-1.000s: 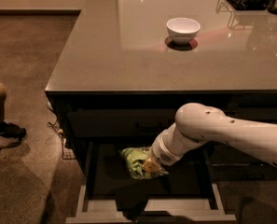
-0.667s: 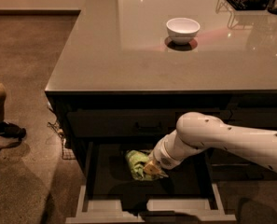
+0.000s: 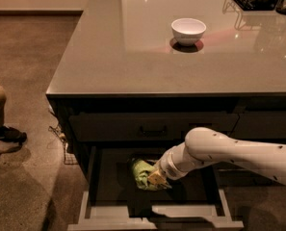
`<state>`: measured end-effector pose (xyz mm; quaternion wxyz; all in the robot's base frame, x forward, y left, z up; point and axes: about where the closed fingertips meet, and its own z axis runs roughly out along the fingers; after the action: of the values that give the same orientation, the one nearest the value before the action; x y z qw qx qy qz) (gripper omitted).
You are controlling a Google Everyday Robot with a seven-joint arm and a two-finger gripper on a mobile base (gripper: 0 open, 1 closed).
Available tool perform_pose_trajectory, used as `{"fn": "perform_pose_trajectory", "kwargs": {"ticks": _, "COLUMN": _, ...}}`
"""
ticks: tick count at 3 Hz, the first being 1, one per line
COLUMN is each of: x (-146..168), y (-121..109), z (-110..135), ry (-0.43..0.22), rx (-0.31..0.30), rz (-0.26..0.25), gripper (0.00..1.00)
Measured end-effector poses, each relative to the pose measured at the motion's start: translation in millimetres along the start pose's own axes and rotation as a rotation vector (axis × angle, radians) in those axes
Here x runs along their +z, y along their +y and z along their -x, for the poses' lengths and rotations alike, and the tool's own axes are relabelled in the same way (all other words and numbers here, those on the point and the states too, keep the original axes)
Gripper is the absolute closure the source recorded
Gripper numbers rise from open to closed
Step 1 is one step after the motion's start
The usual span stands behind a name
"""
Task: Place green jalapeno chip bag into middle drawer
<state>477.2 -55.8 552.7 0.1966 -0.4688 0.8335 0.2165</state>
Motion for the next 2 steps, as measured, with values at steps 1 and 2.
{"fn": "perform_pose_trajectory", "kwargs": {"ticks": 1, "x": 5.8, "y": -2.1, "z": -4.7, "ry": -0.013, "rx": 0.007, "rz": 0.0, "gripper": 0.16}}
{"fn": "perform_pose_trajectory", "kwargs": {"ticks": 2, "x": 2.2, "y": -2.6, "z": -7.5, "ry": -0.025, "rx": 0.006, "rz": -0.012, "gripper": 0.0}}
